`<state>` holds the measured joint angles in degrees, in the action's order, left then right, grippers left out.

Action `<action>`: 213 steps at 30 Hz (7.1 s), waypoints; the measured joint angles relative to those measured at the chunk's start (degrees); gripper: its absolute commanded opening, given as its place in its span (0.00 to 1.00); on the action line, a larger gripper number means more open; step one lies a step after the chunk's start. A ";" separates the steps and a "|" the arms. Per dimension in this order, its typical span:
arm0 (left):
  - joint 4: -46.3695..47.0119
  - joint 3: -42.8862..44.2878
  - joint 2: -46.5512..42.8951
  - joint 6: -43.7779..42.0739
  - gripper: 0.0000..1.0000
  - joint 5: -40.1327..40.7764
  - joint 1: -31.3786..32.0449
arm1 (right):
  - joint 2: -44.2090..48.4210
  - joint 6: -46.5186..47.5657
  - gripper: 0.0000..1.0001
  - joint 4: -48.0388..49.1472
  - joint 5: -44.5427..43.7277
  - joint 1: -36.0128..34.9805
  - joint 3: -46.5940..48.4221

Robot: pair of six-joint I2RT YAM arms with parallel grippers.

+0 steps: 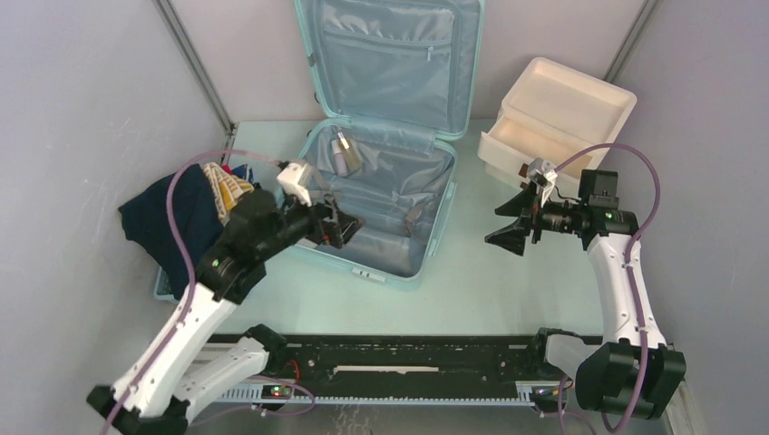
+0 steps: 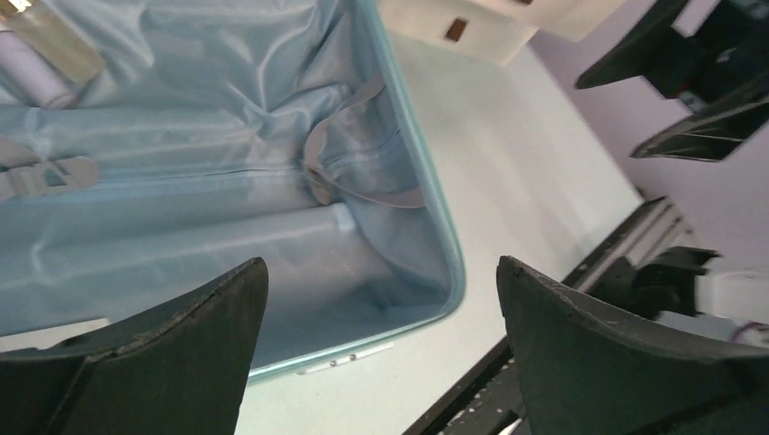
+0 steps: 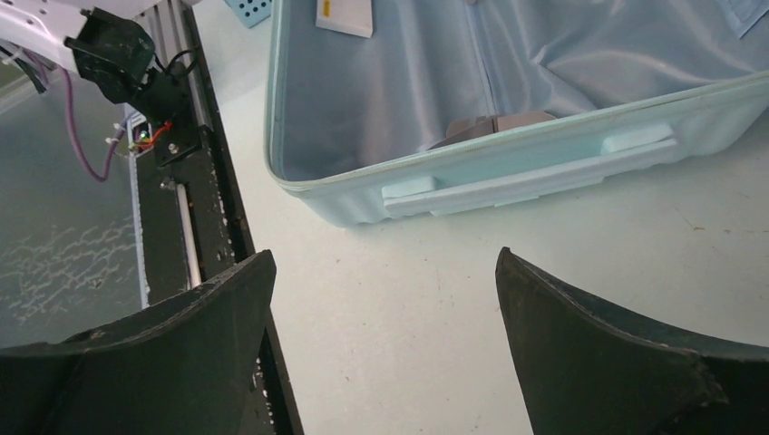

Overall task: Open, take out, and arrange the luggage
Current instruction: Pick up the personal item from the luggage, then place the personal item in the drawer.

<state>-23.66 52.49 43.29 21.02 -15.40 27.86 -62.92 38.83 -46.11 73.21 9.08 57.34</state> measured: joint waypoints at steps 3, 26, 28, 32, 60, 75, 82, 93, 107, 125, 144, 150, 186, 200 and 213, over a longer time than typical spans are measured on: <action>-4.20 5.99 6.32 -3.30 1.00 8.15 5.01 | 0.20 1.27 1.00 -0.37 -1.27 -0.63 -0.57; -0.24 29.29 48.63 -16.72 0.88 22.60 -1.14 | 1.01 2.27 1.00 -0.50 -9.27 -4.37 -0.83; 0.48 30.53 52.17 -15.98 0.80 21.86 -3.15 | 1.01 2.27 1.00 -0.50 -9.81 -4.57 -0.83; 0.83 35.82 60.89 -14.78 0.66 19.54 -7.43 | 0.98 2.36 1.00 -0.50 -10.73 -5.05 -0.83; -2.54 65.99 90.27 -13.09 0.60 22.84 -13.27 | -2.95 4.33 1.00 -0.83 -18.18 -13.03 -0.83; -6.97 73.00 95.17 -5.92 0.41 18.82 -15.39 | -3.54 4.61 1.00 -1.29 -19.23 -13.68 -0.83; -7.30 73.42 95.49 -4.39 0.57 16.57 -15.89 | -3.54 4.68 1.00 -1.36 -19.26 -13.68 -0.83; -7.04 73.75 96.94 -2.40 0.28 12.87 -15.78 | -3.52 4.81 1.00 -1.44 -19.39 -13.73 -0.83; -3.93 67.67 91.73 1.03 0.00 7.26 -15.91 | -3.32 4.83 1.00 -1.68 -19.37 -13.73 -0.83; 7.34 44.39 78.47 6.21 0.00 0.37 -15.41 | -3.34 4.92 1.00 -1.86 -18.75 -15.26 -0.83; 24.44 12.52 49.35 12.11 0.00 -4.83 -15.41 | -6.43 4.90 1.00 -1.84 -16.65 -23.37 -0.83; 27.61 2.38 41.24 14.08 0.00 -4.96 -15.39 | -7.10 4.92 1.00 -1.81 -14.67 -23.37 -0.83; 38.51 -25.46 4.59 21.03 0.00 -7.43 -15.39 | -22.88 4.11 1.00 -0.68 -23.02 -40.17 22.12; 41.18 -25.64 4.52 23.69 0.00 -7.89 -12.39 | -37.99 -5.95 1.00 0.22 -31.58 -45.22 38.05; 43.10 -25.64 5.88 26.21 0.00 -10.97 -10.08 | -42.75 -6.99 0.82 0.20 -36.24 -50.73 42.62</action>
<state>19.44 26.85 49.17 47.22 -26.37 17.78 -105.67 31.83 -45.91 36.97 -41.65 99.96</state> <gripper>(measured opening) 0.436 0.891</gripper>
